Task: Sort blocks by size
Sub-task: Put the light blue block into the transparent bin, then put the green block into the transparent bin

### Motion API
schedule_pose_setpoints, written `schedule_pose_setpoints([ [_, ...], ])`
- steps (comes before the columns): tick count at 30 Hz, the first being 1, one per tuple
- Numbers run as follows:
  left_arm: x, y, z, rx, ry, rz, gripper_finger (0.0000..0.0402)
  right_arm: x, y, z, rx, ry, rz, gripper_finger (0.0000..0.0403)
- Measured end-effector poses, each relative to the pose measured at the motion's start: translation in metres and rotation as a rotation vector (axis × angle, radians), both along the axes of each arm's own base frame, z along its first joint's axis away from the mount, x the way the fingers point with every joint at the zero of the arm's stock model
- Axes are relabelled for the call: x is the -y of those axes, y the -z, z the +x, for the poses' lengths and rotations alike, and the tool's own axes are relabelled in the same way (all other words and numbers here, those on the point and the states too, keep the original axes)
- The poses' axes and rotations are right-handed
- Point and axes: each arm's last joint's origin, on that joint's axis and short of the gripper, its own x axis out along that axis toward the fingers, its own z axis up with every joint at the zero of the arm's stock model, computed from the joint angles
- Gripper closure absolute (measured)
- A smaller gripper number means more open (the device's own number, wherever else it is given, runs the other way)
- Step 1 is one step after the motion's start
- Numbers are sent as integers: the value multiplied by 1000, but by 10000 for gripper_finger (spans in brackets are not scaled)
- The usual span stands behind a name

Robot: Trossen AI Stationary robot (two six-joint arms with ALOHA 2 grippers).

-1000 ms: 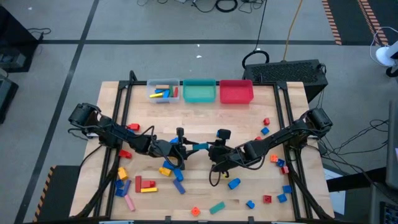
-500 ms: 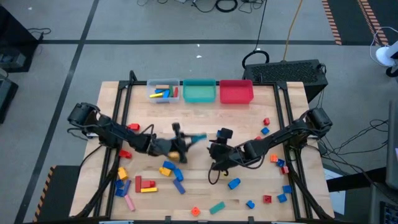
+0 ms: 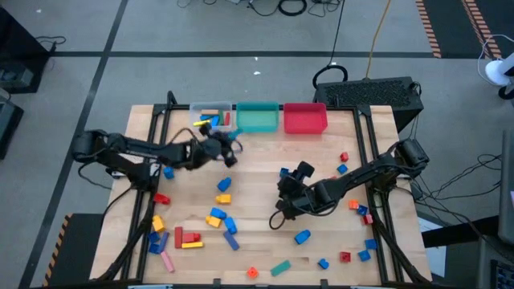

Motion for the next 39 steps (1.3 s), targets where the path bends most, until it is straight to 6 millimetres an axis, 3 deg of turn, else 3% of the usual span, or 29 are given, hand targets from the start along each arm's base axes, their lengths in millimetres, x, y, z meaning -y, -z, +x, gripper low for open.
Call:
schedule_pose_setpoints([
  [5,-46,-2,-16,9,-186,-24,292,1,7,-3,10,22,15,201],
  [9,-79,4,-29,87,-250,-159,284,2,10,-5,17,38,24,201],
  [15,-110,17,-42,130,-319,-294,289,2,10,-5,22,42,28,202],
  [28,-124,41,-47,109,-402,-392,248,-3,10,-5,25,6,45,202],
  [33,-124,40,-46,80,-367,-376,237,-12,11,-4,-44,-139,101,202],
  [39,-106,26,-38,80,-151,-379,236,-30,11,-4,-110,-374,211,202],
])
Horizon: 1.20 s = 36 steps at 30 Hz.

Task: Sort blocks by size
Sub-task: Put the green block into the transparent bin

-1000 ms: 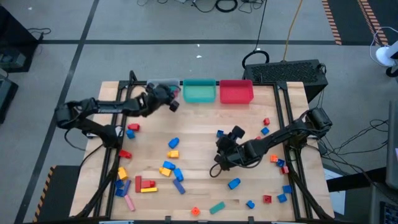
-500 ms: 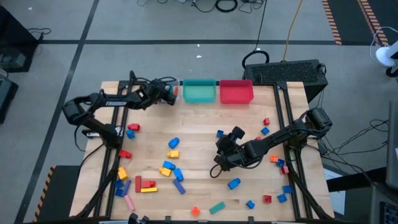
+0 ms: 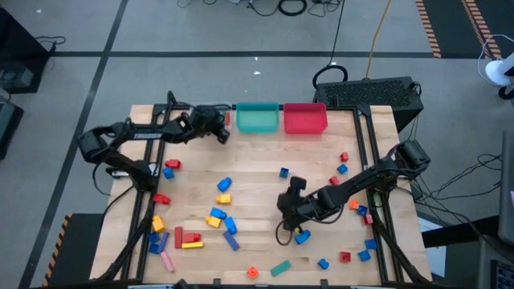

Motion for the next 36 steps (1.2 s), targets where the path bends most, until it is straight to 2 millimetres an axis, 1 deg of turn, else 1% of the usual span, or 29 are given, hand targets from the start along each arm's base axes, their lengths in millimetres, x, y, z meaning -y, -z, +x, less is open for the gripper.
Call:
schedule_pose_setpoints([
  [4,22,-22,7,57,90,75,236,-17,-1,-2,-5,-141,103,202],
  [7,46,-37,13,107,196,123,236,-31,-3,-5,0,-235,176,202],
  [12,93,-48,25,148,392,149,236,-55,-7,-11,53,-343,226,202],
  [15,124,-48,31,149,493,151,236,-72,-2,-13,78,-418,226,202],
  [19,164,-44,34,134,593,175,236,-92,15,-15,86,-492,223,202],
  [22,194,-43,34,141,653,198,236,-103,25,-17,86,-517,227,202],
  [27,240,-40,34,223,750,219,236,-117,25,-23,123,-543,256,202],
  [30,262,-33,34,252,774,218,236,-122,25,-27,122,-558,259,202],
  [32,274,-26,34,246,770,227,236,-126,29,-28,125,-565,264,202],
  [36,291,-11,35,244,758,227,236,-131,47,-28,90,-569,250,202],
])
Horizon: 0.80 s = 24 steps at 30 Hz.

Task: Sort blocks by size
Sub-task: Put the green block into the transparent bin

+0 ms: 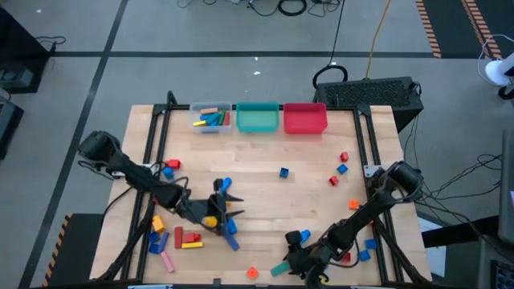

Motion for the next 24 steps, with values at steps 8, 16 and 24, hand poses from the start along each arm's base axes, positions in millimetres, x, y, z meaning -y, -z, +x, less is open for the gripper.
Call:
schedule_pose_setpoints([
  [8,19,23,4,-13,57,23,236,-1,19,1,-36,21,-29,204],
  [16,25,45,7,-76,84,57,236,1,20,3,-16,10,-68,278],
  [24,35,44,15,-62,194,-13,236,12,19,14,37,48,-123,326],
])
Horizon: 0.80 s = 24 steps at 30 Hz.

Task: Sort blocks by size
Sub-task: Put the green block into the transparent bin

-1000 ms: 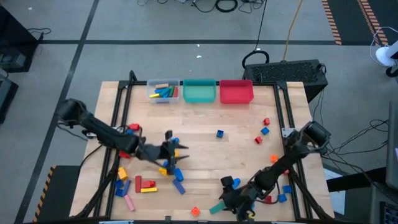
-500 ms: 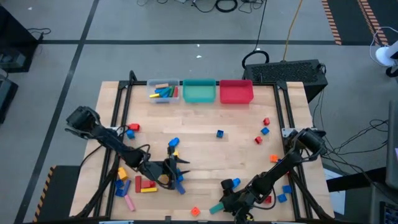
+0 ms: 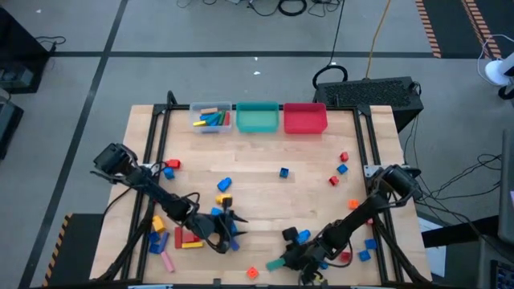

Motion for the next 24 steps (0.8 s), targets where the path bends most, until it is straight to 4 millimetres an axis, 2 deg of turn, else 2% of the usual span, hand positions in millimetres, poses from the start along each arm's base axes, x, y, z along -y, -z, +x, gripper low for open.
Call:
schedule_pose_setpoints([
  [3,0,-1,0,6,-24,-17,236,9,-1,6,47,77,-85,326],
  [9,-10,-2,6,20,-148,-187,224,19,-7,17,106,194,-220,319],
  [18,-33,-2,20,-11,-264,-463,146,31,-24,27,212,419,-510,319],
  [24,-49,-2,27,-26,-306,-556,104,37,-30,33,229,459,-583,319],
])
